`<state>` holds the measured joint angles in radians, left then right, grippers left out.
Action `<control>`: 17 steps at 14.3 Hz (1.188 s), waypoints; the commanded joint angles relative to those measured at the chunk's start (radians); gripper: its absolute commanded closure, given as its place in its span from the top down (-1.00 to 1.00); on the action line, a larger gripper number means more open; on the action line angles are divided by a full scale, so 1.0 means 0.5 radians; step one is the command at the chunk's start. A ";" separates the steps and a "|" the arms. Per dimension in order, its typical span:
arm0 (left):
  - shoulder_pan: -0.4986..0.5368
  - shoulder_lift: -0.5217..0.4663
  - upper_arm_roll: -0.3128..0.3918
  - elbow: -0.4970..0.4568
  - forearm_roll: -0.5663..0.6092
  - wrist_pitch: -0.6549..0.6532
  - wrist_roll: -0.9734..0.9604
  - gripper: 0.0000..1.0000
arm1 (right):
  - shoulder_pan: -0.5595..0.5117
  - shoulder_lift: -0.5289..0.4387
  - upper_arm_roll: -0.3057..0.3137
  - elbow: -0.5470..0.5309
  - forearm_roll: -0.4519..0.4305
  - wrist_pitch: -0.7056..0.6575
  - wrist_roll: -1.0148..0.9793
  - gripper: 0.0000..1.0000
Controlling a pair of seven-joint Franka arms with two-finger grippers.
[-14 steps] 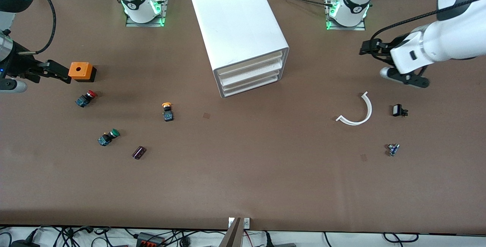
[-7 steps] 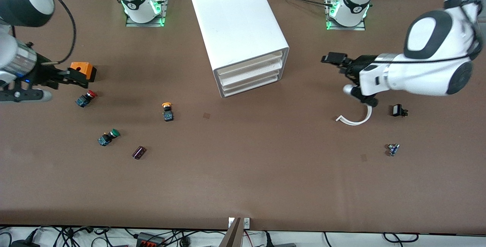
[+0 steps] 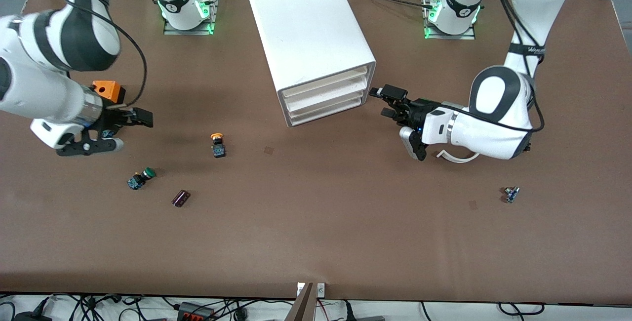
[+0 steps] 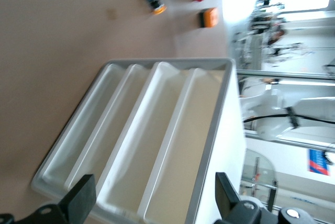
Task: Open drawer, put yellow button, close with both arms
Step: 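Pull the white drawer open with the left gripper while the right grasps yellow button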
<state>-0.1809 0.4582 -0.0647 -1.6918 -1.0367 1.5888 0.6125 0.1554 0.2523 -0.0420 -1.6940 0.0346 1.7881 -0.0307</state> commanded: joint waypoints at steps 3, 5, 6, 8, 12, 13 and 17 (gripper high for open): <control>-0.046 0.010 0.001 -0.365 -0.494 0.172 0.572 1.00 | 0.149 0.210 -0.008 -0.008 0.032 0.148 0.006 1.00; -0.052 0.059 0.001 -0.421 -0.525 0.170 0.686 0.98 | 0.162 0.293 -0.008 -0.020 0.063 0.212 0.006 1.00; -0.062 0.065 -0.012 -0.466 -0.540 0.170 0.726 0.74 | 0.165 0.326 -0.008 -0.020 0.066 0.237 0.006 1.00; -0.062 0.065 -0.073 -0.561 -0.669 0.170 0.729 0.50 | 0.226 0.373 -0.008 -0.020 0.081 0.311 0.009 1.00; -0.083 0.071 -0.110 -0.626 -0.749 0.170 0.745 0.25 | 0.290 0.495 -0.008 -0.023 0.081 0.406 0.012 1.00; -0.083 0.071 -0.134 -0.648 -0.749 0.164 0.745 0.17 | 0.312 0.517 -0.008 -0.023 0.081 0.415 0.012 1.00; -0.086 0.074 -0.202 -0.700 -0.749 0.157 0.745 0.03 | 0.364 0.639 -0.011 -0.023 0.081 0.473 0.012 1.00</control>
<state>-0.2235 0.5058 -0.1535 -2.0163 -1.3832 1.6603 0.9592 0.3179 0.5513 -0.0401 -1.7023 0.0614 2.0019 -0.0255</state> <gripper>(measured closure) 0.471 0.000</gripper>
